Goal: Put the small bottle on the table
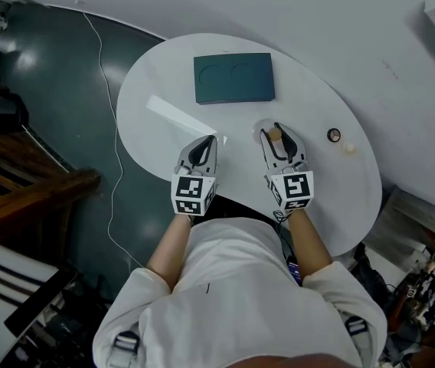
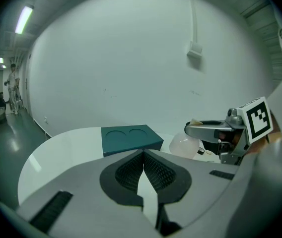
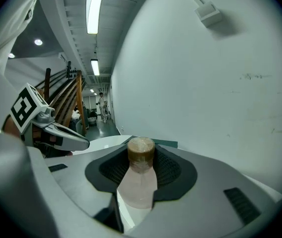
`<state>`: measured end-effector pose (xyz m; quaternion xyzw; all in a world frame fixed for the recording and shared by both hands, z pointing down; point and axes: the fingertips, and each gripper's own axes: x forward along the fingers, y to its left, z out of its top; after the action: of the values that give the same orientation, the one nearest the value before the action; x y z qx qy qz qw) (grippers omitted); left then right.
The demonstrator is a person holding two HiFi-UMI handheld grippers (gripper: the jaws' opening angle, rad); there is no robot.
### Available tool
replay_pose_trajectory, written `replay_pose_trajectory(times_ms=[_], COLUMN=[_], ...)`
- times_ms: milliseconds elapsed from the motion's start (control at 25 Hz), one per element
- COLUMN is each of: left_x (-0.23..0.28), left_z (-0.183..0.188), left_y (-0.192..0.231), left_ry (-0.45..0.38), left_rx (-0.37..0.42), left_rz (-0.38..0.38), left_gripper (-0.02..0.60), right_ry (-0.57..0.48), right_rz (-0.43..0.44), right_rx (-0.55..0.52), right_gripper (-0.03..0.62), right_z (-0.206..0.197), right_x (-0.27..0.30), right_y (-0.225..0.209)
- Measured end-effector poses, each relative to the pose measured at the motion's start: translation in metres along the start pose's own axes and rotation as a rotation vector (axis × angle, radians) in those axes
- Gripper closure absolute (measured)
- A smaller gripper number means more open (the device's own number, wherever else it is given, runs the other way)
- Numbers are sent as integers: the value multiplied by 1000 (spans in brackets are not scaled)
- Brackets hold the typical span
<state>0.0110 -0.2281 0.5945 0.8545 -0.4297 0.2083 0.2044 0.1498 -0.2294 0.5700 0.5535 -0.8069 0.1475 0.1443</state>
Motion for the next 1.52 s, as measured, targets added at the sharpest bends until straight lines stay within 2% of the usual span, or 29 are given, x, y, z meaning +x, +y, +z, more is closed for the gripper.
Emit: replay_pose_trajectory(times_ms=[880, 1520], left_x=[12, 1], left_z=[-30, -37], left_y=[27, 47], left_ry=[69, 85], left_rx=[-50, -80], left_rz=[63, 105], left_gripper=[563, 563], right_ry=[100, 159], right_rz=[40, 28], right_rx=[-16, -29], right_gripper=[456, 456], right_z=[-38, -54], right_x=[70, 93], right_y=[-14, -16])
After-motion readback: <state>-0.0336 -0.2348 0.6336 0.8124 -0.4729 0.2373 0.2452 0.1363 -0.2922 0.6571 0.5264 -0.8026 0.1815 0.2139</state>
